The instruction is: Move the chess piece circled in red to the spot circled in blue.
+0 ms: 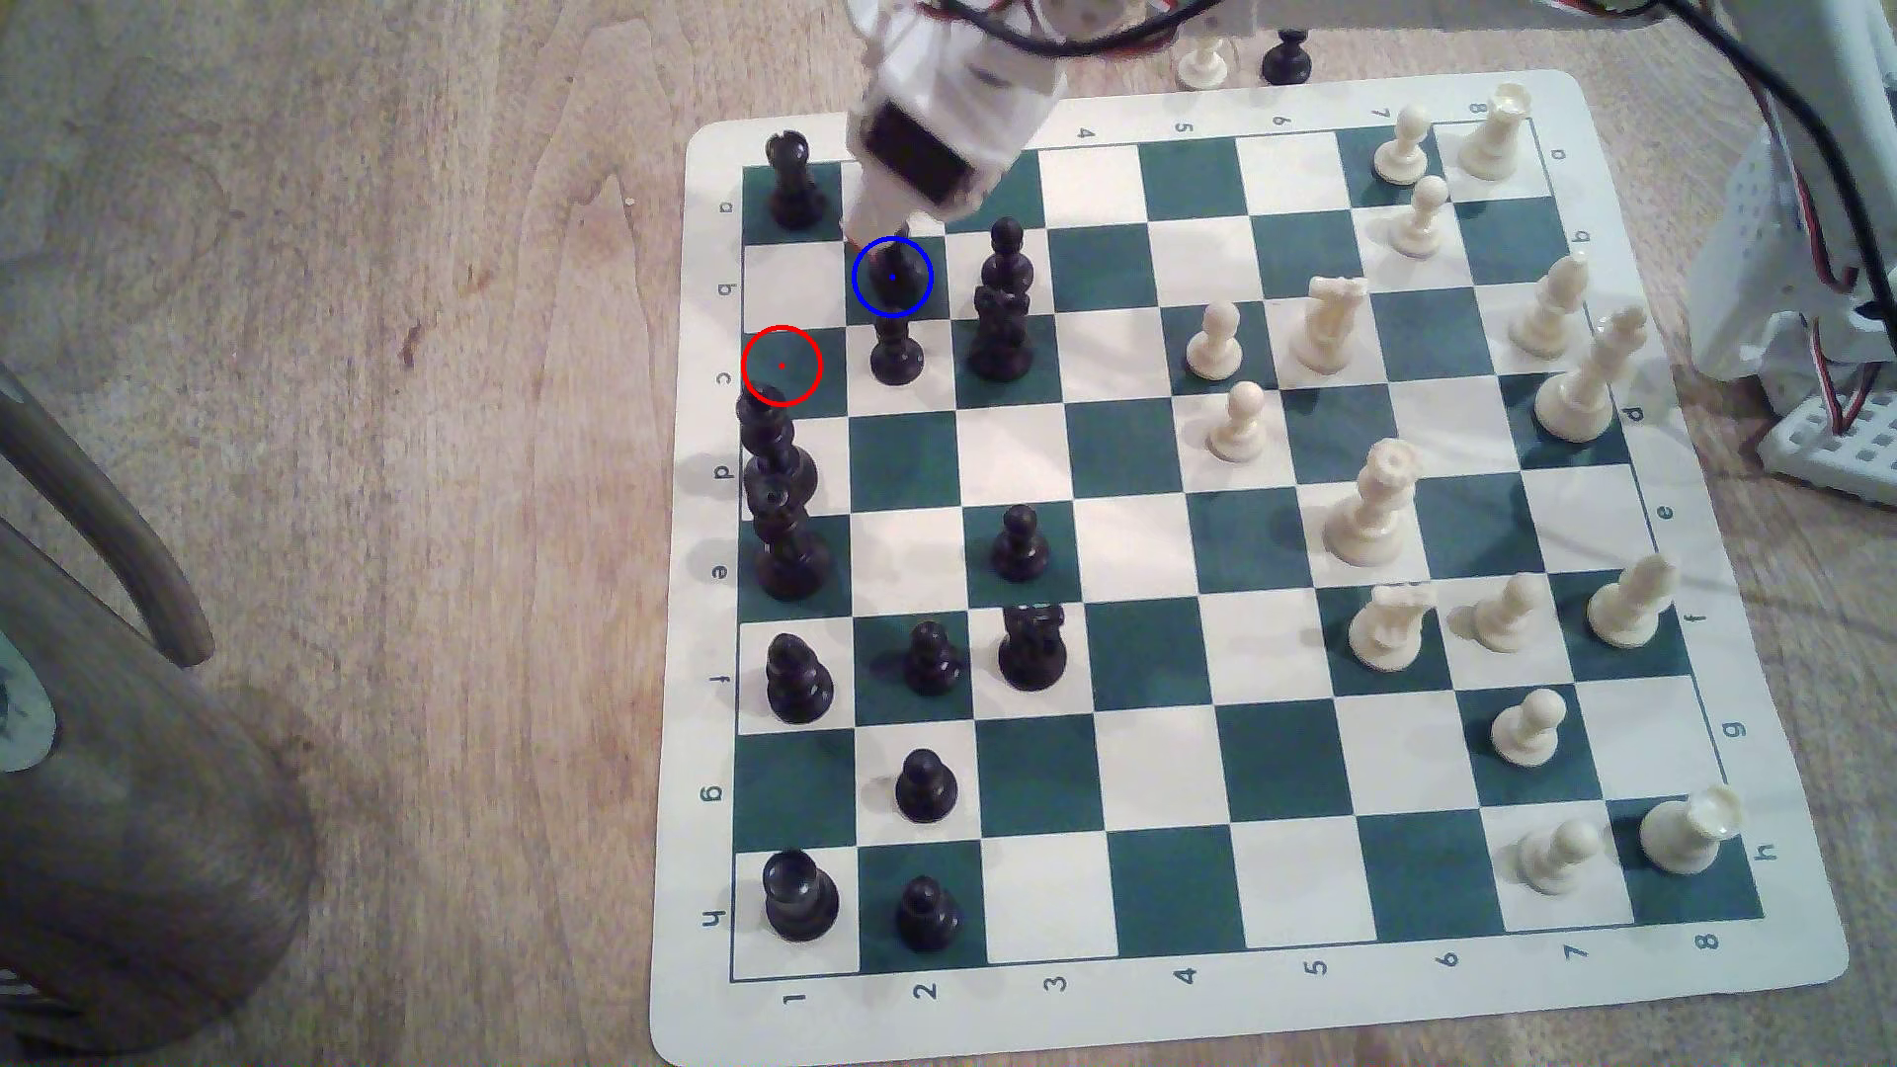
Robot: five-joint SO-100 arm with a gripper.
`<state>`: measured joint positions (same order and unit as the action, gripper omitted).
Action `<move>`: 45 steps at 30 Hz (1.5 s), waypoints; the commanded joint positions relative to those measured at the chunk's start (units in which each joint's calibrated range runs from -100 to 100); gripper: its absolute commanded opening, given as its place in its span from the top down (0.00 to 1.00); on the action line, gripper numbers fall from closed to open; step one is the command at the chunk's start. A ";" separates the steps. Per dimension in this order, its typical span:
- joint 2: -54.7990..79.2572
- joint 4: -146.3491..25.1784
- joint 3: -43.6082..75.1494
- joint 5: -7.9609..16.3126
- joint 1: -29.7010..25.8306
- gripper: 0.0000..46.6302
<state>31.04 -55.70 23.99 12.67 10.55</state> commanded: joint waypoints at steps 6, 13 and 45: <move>-0.91 2.05 5.38 -0.10 1.30 0.98; -1.50 1.81 5.29 -0.20 1.54 0.89; -47.60 -3.03 -37.68 -5.27 -2.22 0.58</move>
<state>4.82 -59.04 1.04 8.52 9.00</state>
